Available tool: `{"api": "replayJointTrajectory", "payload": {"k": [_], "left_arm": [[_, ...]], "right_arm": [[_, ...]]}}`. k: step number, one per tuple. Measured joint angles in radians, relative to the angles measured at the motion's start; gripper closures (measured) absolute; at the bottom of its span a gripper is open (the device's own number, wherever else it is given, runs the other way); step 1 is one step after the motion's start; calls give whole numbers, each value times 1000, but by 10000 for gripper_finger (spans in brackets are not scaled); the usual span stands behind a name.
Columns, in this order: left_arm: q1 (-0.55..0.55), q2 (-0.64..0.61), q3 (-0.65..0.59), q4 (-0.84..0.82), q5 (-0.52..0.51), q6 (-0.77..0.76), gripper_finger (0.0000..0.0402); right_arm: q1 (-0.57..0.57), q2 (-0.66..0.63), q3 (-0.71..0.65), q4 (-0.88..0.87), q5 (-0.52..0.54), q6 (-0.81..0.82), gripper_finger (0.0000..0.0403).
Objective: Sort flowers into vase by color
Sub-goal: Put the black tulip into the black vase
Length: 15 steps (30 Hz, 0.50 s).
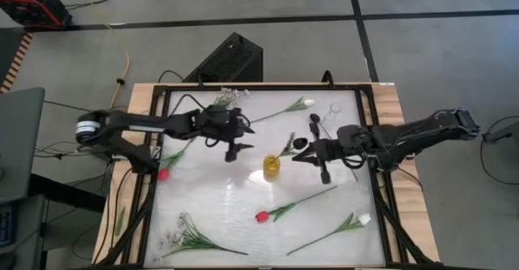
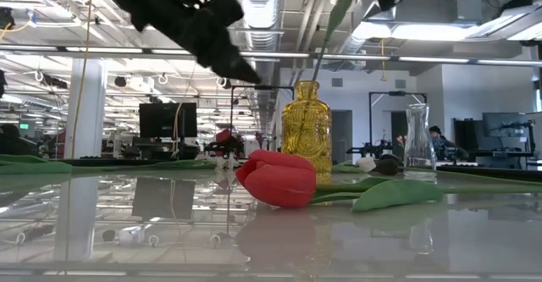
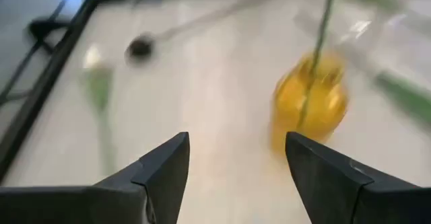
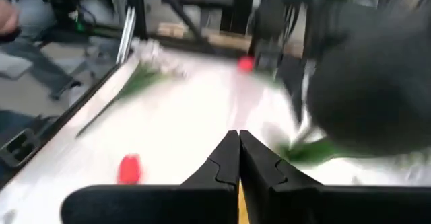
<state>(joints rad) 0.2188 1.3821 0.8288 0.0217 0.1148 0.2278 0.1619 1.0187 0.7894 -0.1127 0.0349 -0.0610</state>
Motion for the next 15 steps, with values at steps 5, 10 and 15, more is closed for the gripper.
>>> {"api": "replayJointTrajectory", "payload": {"k": [5,10,15], "left_arm": [[-2,-59,0,-170,-102,-14,168],[-2,-47,0,-192,-104,-16,168],[-2,-41,0,-228,-104,-31,168]], "right_arm": [[2,-42,10,-86,-135,85,369],[1,-81,12,-115,-216,159,369],[-32,-123,12,-374,-191,284,368]]}}
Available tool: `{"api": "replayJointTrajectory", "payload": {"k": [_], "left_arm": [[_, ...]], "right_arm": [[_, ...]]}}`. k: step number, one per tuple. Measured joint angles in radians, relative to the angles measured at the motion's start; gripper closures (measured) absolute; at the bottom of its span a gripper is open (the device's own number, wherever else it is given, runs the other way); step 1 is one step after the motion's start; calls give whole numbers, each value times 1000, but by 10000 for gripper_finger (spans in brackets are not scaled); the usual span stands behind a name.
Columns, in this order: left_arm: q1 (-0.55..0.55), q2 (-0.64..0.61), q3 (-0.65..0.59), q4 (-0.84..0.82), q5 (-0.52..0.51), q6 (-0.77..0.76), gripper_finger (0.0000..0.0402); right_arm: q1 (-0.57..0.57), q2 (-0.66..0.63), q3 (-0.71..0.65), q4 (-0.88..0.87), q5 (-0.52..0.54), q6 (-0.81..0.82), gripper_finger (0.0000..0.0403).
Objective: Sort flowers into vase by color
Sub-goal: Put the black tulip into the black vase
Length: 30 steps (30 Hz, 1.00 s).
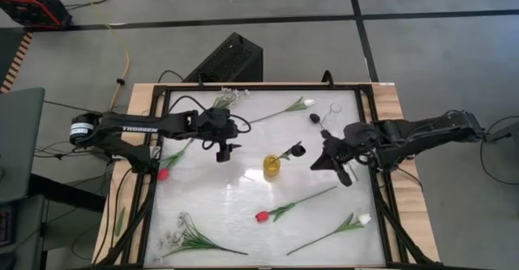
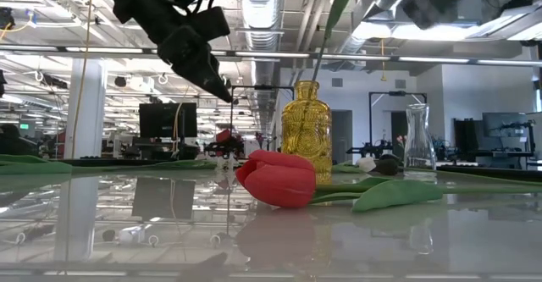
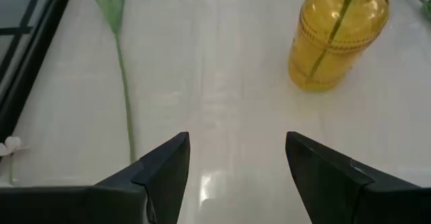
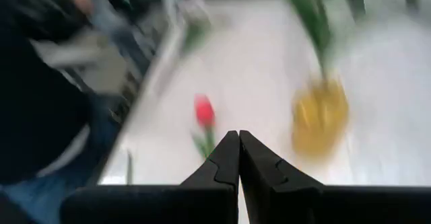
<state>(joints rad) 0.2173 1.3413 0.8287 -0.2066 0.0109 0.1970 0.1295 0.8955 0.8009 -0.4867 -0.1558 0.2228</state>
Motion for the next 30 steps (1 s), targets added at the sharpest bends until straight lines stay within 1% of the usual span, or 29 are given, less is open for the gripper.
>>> {"api": "replayJointTrajectory", "payload": {"k": [1,5,7,9,12,15,19,22,25,27,30], "left_arm": [[0,0,0,-5,0,0,168],[0,0,0,-5,0,-1,168],[0,0,0,-6,0,-1,168],[0,0,0,-5,0,-2,168],[0,0,-3,-1,6,-19,168],[-10,-5,-57,87,16,-50,168],[-44,-30,-153,258,9,-87,168],[-55,-46,-181,292,1,-105,168],[-66,-48,-182,294,0,-112,168],[-70,-48,-182,291,0,-111,168],[-71,-48,-182,292,7,-109,168]], "right_arm": [[-9,-1,-4,-54,33,40,368],[-64,10,-42,-237,259,209,368],[-110,28,-52,-328,305,263,365],[-155,40,-61,-386,310,310,356],[-229,43,-97,-372,313,372,331],[-303,67,-145,-368,318,388,296],[-389,115,-197,-333,322,381,245],[-431,164,-211,-328,370,379,219],[-451,209,-233,-258,381,349,208],[-454,239,-248,-203,380,329,207],[-463,283,-260,-173,394,319,211]]}}
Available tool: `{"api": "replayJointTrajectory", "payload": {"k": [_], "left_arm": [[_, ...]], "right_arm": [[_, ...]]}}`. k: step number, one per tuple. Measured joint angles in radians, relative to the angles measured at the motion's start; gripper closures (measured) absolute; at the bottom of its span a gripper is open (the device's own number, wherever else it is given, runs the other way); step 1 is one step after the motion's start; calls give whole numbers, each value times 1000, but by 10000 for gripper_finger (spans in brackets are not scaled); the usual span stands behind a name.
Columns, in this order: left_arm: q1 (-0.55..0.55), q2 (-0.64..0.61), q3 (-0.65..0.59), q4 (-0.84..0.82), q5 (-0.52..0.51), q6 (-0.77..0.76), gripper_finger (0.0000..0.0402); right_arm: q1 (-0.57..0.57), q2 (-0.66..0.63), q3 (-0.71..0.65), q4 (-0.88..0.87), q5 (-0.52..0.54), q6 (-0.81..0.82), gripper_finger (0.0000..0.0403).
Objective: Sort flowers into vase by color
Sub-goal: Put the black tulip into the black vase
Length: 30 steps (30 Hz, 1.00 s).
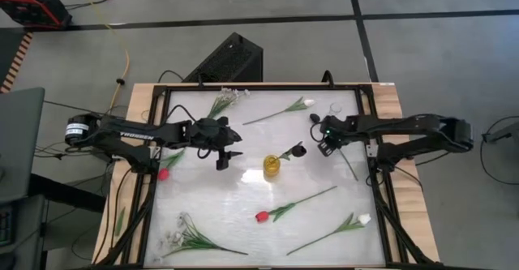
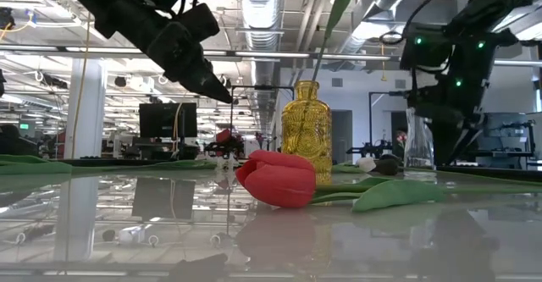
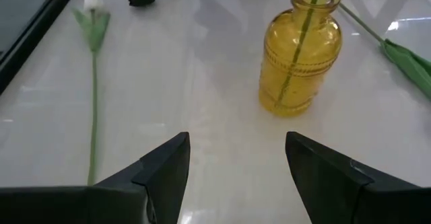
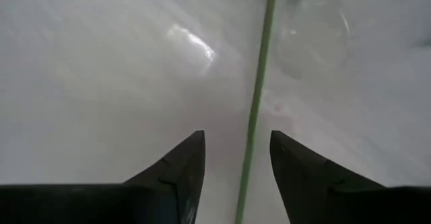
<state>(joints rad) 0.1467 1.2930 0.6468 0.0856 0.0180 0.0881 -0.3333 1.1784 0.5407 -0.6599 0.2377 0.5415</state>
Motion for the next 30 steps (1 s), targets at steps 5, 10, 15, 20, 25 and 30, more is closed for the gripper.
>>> {"api": "replayJointTrajectory", "payload": {"k": [5,10,15,20,25,30], "left_arm": [[1,0,0,4,28,0,168],[0,0,0,23,103,-5,168],[-2,0,0,47,142,-6,168],[-2,0,0,83,176,-7,168],[-3,0,0,202,222,-5,168],[-3,0,0,415,228,-22,168]], "right_arm": [[-21,74,-7,15,8,0,215],[-25,140,-1,25,-7,4,236],[3,131,-1,24,-43,28,350],[79,39,17,23,-57,94,374],[171,-76,27,212,4,60,371],[254,-114,12,688,123,-129,384]]}}
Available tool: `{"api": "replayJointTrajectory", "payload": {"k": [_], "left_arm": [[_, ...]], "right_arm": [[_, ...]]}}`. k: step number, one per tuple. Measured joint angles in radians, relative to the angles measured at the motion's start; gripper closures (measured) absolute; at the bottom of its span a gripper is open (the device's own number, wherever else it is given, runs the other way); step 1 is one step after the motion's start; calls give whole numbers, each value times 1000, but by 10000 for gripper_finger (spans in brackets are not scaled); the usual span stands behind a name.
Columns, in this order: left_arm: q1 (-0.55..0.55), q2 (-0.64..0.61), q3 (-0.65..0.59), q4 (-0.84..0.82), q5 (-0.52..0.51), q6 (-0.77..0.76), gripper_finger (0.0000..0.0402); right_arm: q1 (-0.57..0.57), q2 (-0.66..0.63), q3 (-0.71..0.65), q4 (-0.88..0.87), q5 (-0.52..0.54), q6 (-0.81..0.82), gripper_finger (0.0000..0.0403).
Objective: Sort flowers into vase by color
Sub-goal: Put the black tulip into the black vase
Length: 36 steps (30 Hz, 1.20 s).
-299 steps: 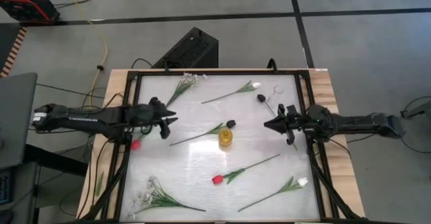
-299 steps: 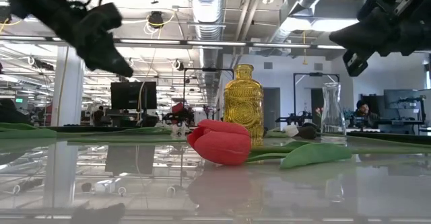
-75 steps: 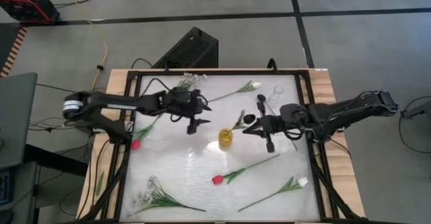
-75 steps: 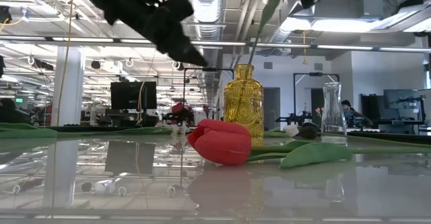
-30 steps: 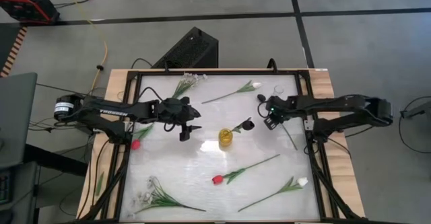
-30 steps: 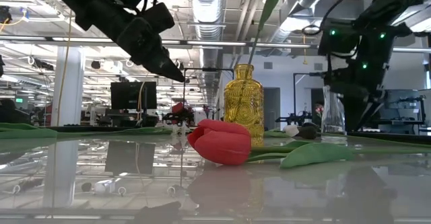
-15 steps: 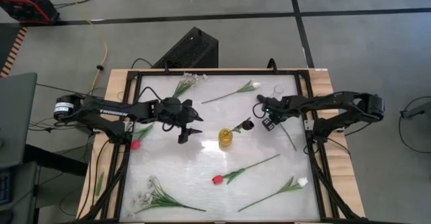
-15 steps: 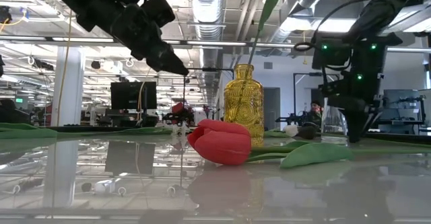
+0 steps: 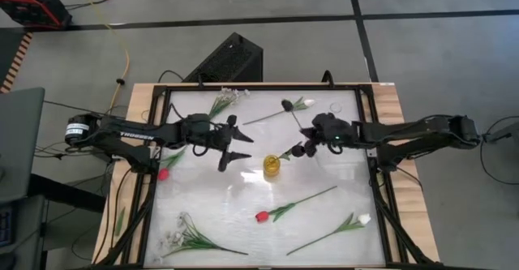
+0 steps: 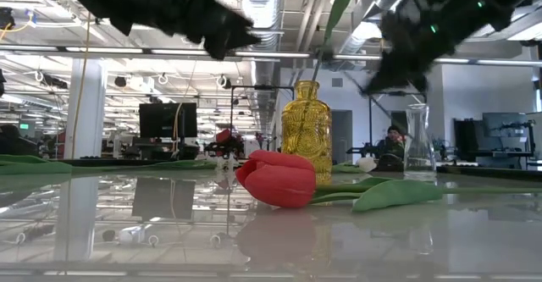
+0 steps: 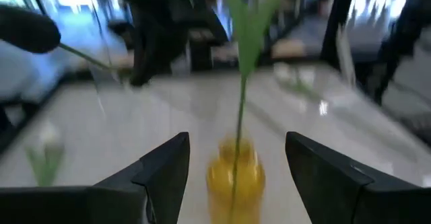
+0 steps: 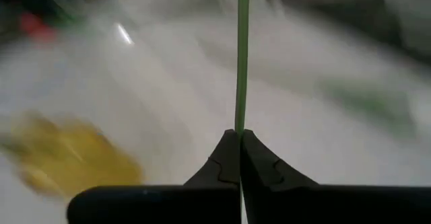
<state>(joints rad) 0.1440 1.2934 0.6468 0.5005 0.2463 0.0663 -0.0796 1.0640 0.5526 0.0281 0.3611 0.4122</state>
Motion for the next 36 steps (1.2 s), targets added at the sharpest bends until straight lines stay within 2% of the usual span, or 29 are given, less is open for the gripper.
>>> {"api": "replayJointTrajectory", "payload": {"k": [5,10,15,22,28,36], "left_arm": [[0,0,0,198,-110,-80,168],[1,0,0,278,-197,-102,168],[21,0,1,338,-235,-104,168],[70,19,51,319,-222,-132,168],[72,121,144,291,-129,-135,168],[72,133,156,328,-138,-139,168]], "right_arm": [[28,81,-4,432,-58,-217,373],[7,180,-1,667,-120,-323,380],[-30,269,64,697,-202,-348,379],[-40,342,146,699,-255,-416,379],[-40,359,172,682,-267,-421,378],[-26,348,174,681,-286,-421,377]]}}
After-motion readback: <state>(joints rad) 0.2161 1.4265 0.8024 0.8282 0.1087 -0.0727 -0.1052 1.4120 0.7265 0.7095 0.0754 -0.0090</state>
